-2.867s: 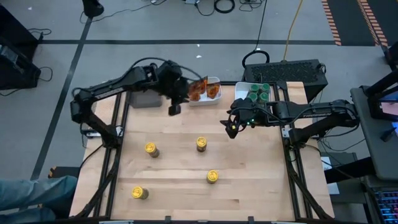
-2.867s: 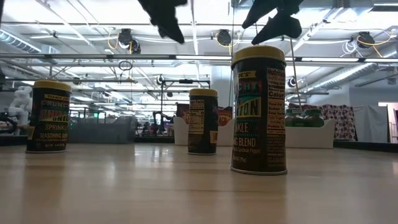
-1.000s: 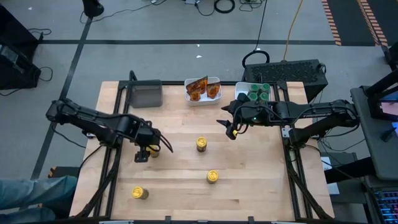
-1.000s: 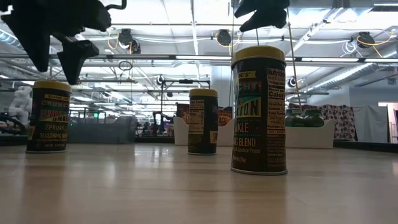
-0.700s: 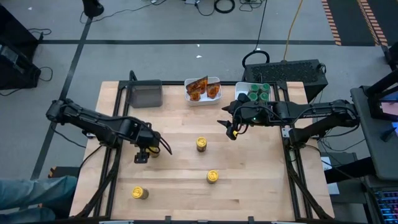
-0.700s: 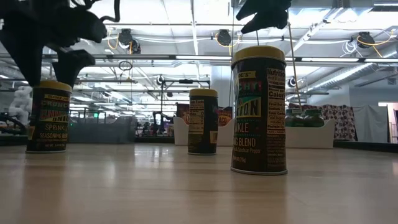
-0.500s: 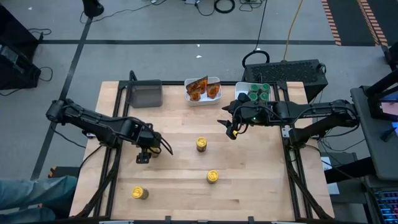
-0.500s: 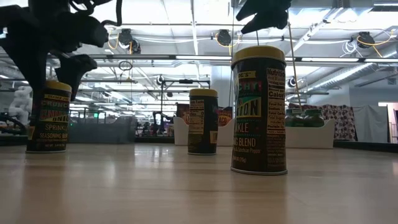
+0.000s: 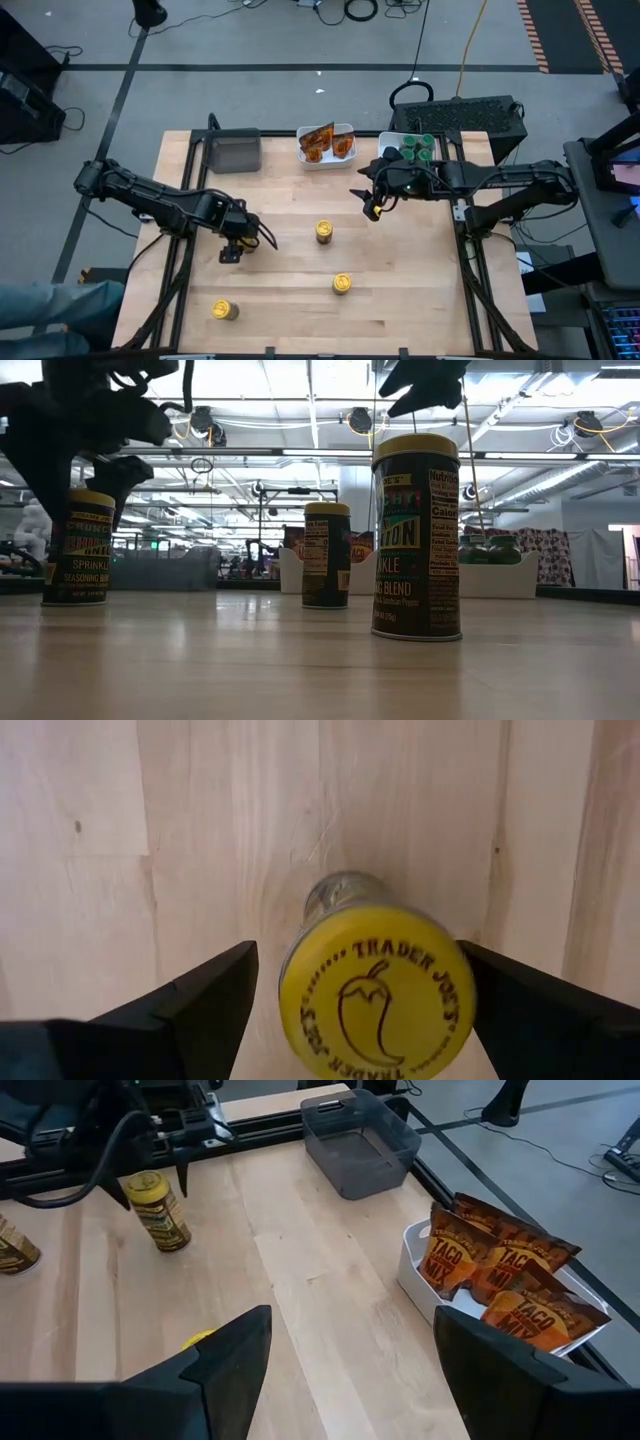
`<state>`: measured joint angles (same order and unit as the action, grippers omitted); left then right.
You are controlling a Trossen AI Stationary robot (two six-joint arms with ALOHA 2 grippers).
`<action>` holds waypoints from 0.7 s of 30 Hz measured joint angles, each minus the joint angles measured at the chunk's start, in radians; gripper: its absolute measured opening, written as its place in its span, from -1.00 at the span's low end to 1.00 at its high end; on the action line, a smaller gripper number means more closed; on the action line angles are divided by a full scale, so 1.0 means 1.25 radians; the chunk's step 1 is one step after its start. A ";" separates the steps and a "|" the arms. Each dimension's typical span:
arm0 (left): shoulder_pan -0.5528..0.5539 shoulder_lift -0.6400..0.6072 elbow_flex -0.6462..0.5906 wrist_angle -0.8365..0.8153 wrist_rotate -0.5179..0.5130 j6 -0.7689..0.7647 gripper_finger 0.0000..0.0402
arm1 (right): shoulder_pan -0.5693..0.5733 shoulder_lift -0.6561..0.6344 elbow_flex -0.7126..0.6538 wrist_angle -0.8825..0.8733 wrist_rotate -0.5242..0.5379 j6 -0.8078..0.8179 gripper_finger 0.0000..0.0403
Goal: Sort spices by type
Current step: Put the top left yellow seasoning bottle into the black bin
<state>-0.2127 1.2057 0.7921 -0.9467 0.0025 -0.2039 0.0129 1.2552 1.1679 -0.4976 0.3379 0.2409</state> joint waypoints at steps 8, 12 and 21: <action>0.000 0.000 0.000 0.004 0.000 0.000 0.66 | -0.011 0.000 0.000 0.000 0.000 -0.014 0.30; 0.000 0.000 0.000 0.004 0.000 0.000 0.60 | -0.011 0.000 0.000 0.000 0.000 -0.017 0.30; 0.000 0.000 0.000 0.003 0.000 0.001 0.20 | -0.011 0.000 0.000 0.000 0.000 -0.017 0.30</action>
<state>-0.2127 1.2057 0.7925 -0.9432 0.0025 -0.2031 -0.0013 1.2552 1.1675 -0.4971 0.3380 0.2192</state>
